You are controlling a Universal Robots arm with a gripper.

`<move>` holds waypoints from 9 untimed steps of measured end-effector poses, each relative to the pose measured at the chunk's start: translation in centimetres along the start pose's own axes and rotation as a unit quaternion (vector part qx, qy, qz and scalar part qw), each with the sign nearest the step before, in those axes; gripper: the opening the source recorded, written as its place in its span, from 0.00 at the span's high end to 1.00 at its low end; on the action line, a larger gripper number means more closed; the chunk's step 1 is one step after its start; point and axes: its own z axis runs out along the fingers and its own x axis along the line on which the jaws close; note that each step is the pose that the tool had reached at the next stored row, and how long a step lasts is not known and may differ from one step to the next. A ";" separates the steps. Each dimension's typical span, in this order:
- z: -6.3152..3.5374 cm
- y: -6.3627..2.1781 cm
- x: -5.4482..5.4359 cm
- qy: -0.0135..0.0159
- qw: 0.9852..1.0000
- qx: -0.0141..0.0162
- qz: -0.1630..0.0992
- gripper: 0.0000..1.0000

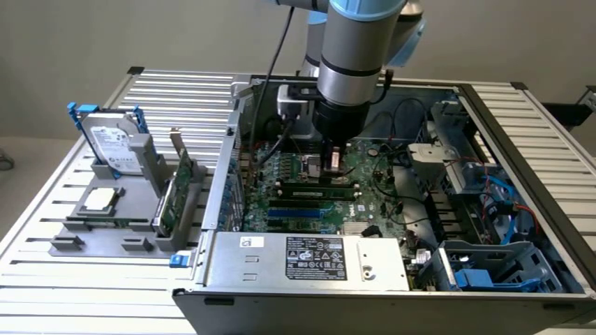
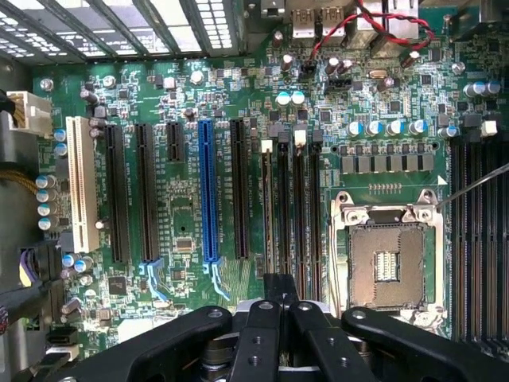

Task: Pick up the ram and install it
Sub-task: 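Press down the ram until it locks into place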

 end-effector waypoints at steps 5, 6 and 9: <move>0.00 0.00 0.0 -0.001 0.999 0.000 0.036 0.89; 0.00 0.00 0.0 -0.002 0.999 -0.001 0.044 0.89; 0.00 0.00 0.0 -0.002 0.998 -0.001 0.065 0.89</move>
